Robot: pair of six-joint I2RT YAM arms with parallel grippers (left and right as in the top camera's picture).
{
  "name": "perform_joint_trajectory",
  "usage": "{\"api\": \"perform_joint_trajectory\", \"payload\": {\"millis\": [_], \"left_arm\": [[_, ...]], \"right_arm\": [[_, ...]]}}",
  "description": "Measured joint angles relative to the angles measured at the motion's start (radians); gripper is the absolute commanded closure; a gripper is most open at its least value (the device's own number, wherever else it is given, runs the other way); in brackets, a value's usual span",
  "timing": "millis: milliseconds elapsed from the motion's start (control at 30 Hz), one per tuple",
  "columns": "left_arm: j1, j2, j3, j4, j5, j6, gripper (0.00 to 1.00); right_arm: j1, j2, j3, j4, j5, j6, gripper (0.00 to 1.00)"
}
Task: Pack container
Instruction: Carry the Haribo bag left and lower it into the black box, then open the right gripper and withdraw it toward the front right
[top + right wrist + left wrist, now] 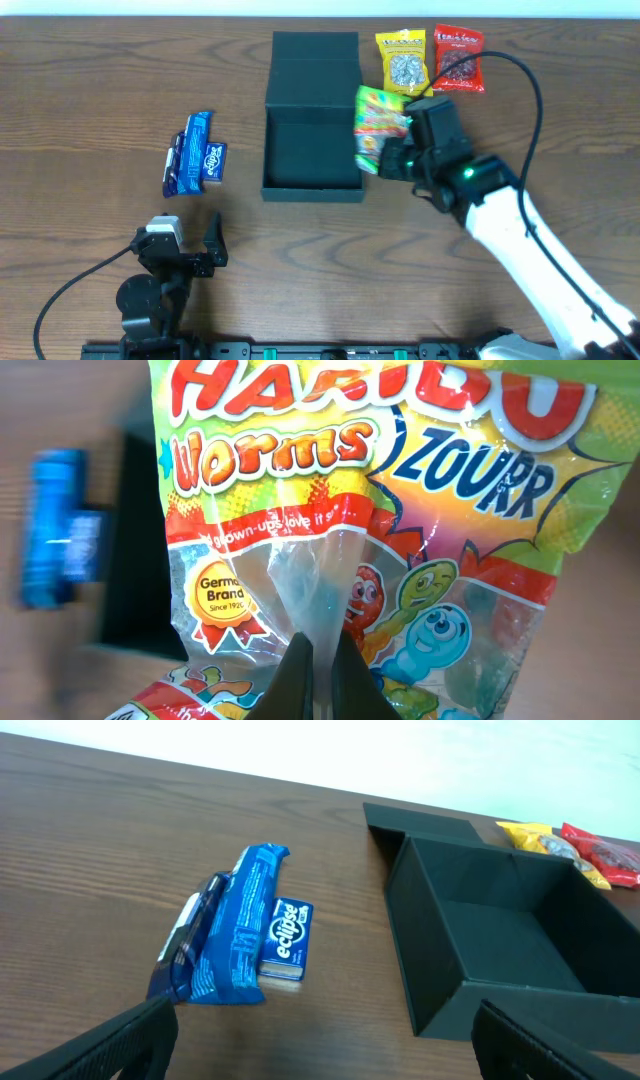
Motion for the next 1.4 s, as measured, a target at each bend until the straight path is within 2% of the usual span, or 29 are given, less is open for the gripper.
{"api": "perform_joint_trajectory", "payload": {"millis": [300, 733, 767, 800, 867, 900, 967, 1167, 1267, 1400], "left_arm": [[0.000, 0.000, 0.000, 0.000, 0.000, 0.000, 0.05], [0.000, 0.000, 0.000, 0.000, 0.000, 0.000, 0.05], [0.000, 0.000, 0.000, 0.000, 0.000, 0.000, 0.05], [0.000, 0.000, 0.000, 0.000, 0.000, 0.000, 0.05], [0.000, 0.000, 0.000, 0.000, 0.000, 0.000, 0.05], [0.000, 0.000, 0.000, 0.000, 0.000, 0.000, 0.05], [0.000, 0.000, 0.000, 0.000, 0.000, 0.000, 0.05], [0.000, 0.000, 0.000, 0.000, 0.000, 0.000, 0.05], [0.000, 0.000, 0.000, 0.000, 0.000, 0.000, 0.05], [0.000, 0.000, 0.000, 0.000, 0.000, 0.000, 0.05]], "right_arm": [[0.192, 0.077, 0.000, 0.216, 0.089, 0.090, 0.98], [0.207, 0.319, 0.000, 0.272, 0.150, 0.146, 0.98], [0.207, 0.325, 0.000, 0.276, 0.152, 0.148, 0.96], [0.207, 0.328, 0.000, 0.278, 0.153, 0.149, 0.83], [0.207, 0.331, 0.000, 0.282, 0.158, 0.157, 0.38], [0.207, 0.331, 0.000, 0.285, 0.159, 0.155, 0.31], [0.206, 0.331, 0.000, 0.286, 0.159, 0.155, 0.25], [0.206, 0.306, 0.000, 0.227, 0.156, 0.146, 0.20], [0.206, 0.236, 0.000, 0.163, 0.152, 0.134, 0.18], [0.206, 0.058, 0.001, 0.023, 0.150, 0.121, 0.13]]}}
